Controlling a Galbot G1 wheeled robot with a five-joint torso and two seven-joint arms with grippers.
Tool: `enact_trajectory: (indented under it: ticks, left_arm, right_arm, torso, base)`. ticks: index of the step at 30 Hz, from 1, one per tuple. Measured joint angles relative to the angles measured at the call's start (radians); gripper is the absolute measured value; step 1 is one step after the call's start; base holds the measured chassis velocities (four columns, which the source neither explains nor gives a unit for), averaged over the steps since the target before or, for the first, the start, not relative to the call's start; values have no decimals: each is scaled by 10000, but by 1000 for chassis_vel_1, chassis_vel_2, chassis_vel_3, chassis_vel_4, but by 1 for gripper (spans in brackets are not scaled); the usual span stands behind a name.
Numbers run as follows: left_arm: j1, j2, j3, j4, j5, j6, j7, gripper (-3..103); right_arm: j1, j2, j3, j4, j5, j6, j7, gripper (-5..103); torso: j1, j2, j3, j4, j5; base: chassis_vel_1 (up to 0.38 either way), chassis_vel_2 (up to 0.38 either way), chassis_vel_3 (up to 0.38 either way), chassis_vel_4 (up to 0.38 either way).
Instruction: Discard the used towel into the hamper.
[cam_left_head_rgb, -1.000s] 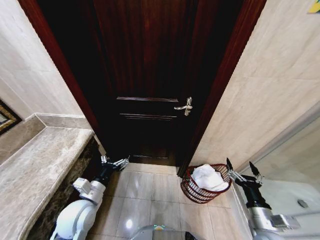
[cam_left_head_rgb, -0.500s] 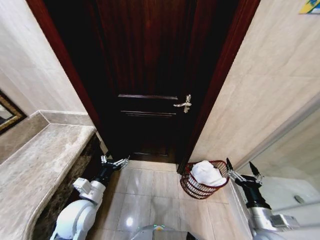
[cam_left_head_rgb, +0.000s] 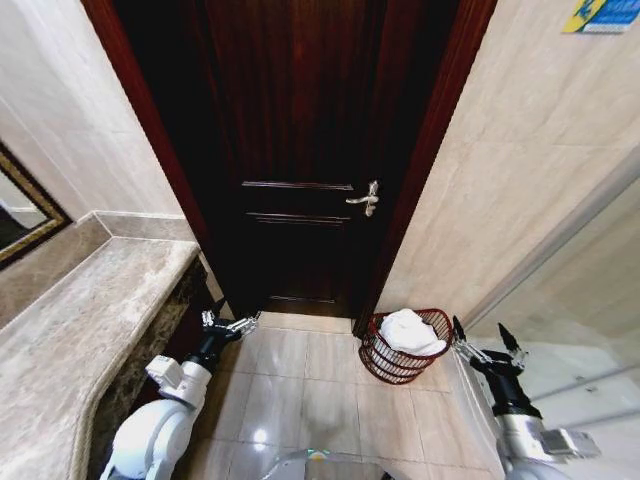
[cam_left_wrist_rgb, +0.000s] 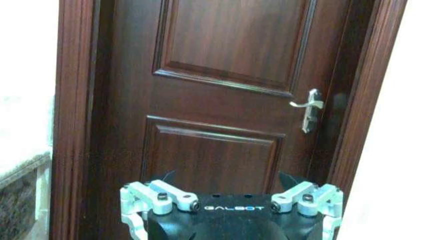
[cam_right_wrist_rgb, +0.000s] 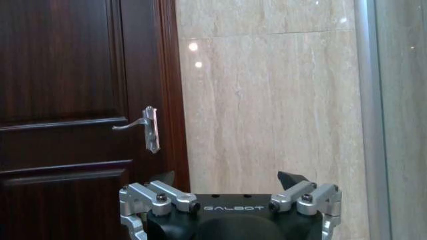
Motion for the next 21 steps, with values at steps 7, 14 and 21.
enact_trajectory:
  ticks: [7,14,21]
  left_arm:
    - [-1,0,0,0,0,0,0,100]
    - [-1,0,0,0,0,0,0,100]
    - [-1,0,0,0,0,0,0,100]
  right_arm:
    - [0,0,0,0,0,0,0,100]
    - [0,0,0,0,0,0,0,100]
    - [0,0,0,0,-1,0,-1,100]
  torso:
    - [1,0,0,0,0]
    - [-1,0,0,-1,0]
    - [-3,1,-1,-1,2]
  base:
    - [74,-91,-96,87]
    - [140,-121,-132,140]
    - [180,-169,-159,172]
